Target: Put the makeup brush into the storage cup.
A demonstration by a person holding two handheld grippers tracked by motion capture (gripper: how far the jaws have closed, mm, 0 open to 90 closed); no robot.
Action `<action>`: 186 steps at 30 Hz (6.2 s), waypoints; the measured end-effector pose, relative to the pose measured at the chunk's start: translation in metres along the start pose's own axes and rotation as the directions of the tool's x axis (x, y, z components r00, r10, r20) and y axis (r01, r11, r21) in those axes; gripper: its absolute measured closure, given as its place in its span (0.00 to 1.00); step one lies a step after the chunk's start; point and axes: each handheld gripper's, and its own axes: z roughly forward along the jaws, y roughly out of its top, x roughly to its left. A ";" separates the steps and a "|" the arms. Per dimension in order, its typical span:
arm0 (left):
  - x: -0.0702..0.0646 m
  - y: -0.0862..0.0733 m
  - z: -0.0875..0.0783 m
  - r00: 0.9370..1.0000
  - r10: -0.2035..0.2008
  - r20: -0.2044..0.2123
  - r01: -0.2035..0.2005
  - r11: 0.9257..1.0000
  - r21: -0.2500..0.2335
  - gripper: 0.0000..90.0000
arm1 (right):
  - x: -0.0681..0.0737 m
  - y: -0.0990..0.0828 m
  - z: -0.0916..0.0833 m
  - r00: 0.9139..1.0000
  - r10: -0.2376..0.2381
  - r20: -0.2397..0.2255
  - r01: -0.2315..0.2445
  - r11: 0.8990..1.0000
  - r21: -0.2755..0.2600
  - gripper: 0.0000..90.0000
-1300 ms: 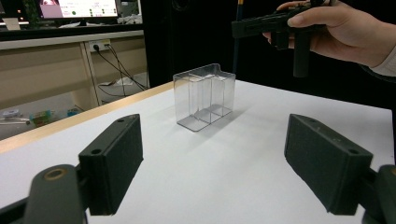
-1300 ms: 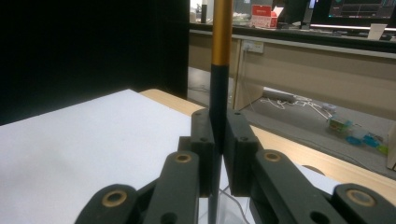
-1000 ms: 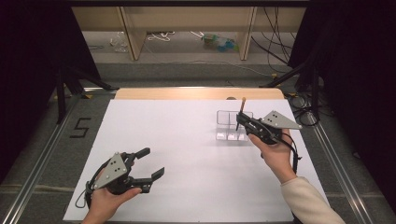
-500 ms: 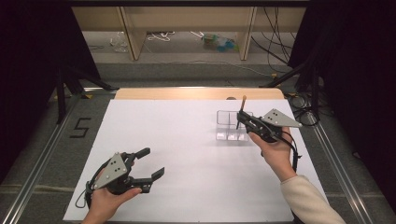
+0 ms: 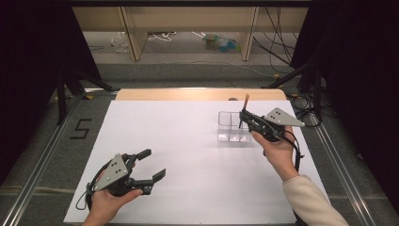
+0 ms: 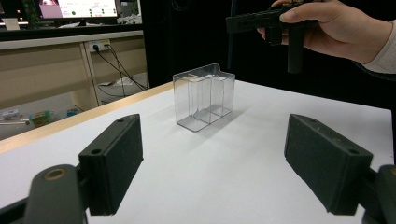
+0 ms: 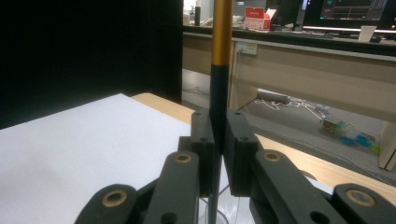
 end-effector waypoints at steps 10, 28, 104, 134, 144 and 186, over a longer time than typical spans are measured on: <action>0.000 0.000 0.000 1.000 -0.001 0.000 0.001 1.000 0.000 0.22 | -0.001 0.000 0.002 1.000 0.000 0.005 0.000 1.000 -0.005 0.93; 0.000 0.000 0.000 1.000 0.000 -0.001 0.000 1.000 0.000 0.22 | -0.002 0.004 0.006 0.999 0.031 0.013 -0.031 0.999 0.012 0.93; 0.000 0.000 0.000 1.000 -0.004 0.002 0.004 1.000 -0.002 0.22 | -0.018 0.002 0.027 0.998 0.028 0.059 -0.030 0.999 0.035 0.93; 0.000 0.000 0.000 1.000 -0.003 0.003 0.003 1.000 0.000 0.22 | -0.020 -0.002 0.038 0.997 0.021 0.071 -0.024 0.999 0.049 0.93; 0.000 0.000 0.000 1.000 -0.004 0.003 0.004 1.000 -0.001 0.22 | -0.020 -0.004 0.042 0.997 0.028 0.077 -0.032 0.998 0.061 0.93; 0.000 0.000 0.000 1.000 -0.003 0.005 0.003 1.000 0.000 0.22 | -0.021 -0.019 0.051 0.996 0.012 0.087 -0.023 0.992 0.123 0.93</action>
